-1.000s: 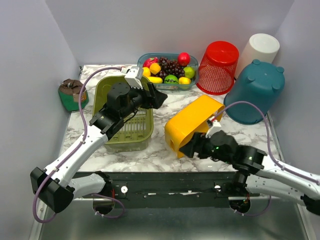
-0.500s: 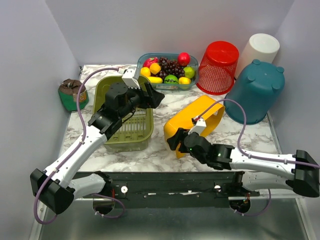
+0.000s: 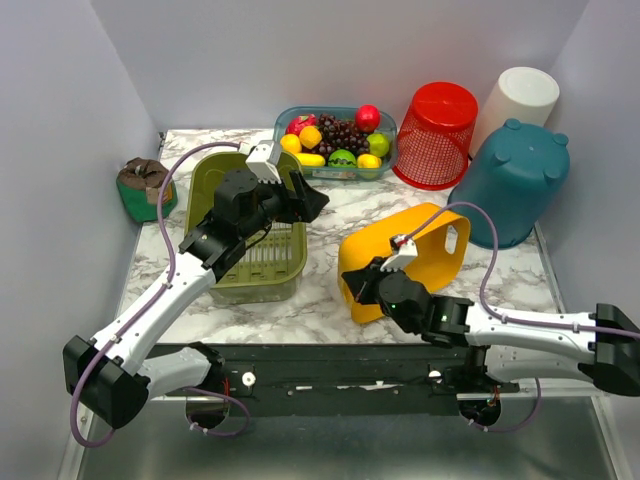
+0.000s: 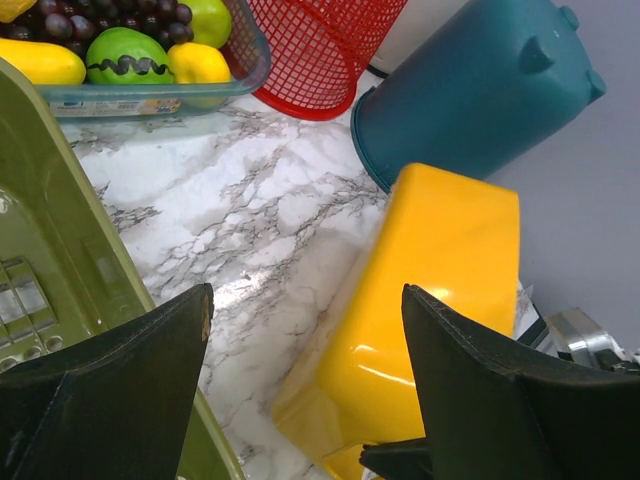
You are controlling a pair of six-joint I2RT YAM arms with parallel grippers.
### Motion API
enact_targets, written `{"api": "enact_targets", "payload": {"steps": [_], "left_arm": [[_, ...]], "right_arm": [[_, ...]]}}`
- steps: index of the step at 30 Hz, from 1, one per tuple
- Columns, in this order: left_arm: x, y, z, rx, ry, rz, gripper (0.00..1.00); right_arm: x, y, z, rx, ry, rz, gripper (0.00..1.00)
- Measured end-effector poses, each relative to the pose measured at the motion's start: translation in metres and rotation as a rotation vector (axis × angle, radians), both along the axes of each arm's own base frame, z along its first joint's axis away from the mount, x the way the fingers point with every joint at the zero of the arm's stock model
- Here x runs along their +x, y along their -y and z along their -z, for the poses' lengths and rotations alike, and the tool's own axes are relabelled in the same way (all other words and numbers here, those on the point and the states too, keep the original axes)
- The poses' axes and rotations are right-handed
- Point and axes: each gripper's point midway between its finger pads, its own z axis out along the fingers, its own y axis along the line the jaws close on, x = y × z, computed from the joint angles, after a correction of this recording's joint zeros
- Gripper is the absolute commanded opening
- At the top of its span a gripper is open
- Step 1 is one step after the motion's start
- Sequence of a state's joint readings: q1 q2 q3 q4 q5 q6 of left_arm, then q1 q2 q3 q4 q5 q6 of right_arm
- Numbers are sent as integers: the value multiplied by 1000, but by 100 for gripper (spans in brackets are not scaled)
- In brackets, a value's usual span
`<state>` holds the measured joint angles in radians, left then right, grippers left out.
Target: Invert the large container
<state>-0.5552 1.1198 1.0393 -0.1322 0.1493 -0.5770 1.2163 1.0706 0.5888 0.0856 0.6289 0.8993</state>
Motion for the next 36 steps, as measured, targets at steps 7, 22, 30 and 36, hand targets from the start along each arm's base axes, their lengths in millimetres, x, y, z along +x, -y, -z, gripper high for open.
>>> {"api": "enact_targets", "payload": {"steps": [7,22,30,36], "left_arm": [[0,-3,-1,-4,5,-6,85],[-1,-5,7,-11,-10,-11,85],[-3,-6,1,-20,3,-12,85],[-2,-2,1,-40,1,7,85]], "right_arm": [[-3,8,-16,90,77,-76,1],[2,-42,-42,152,123,-511,1],[-4,-23,-64,333,194,-617,1],[-2,14,-68,510,218,-587,1]]}}
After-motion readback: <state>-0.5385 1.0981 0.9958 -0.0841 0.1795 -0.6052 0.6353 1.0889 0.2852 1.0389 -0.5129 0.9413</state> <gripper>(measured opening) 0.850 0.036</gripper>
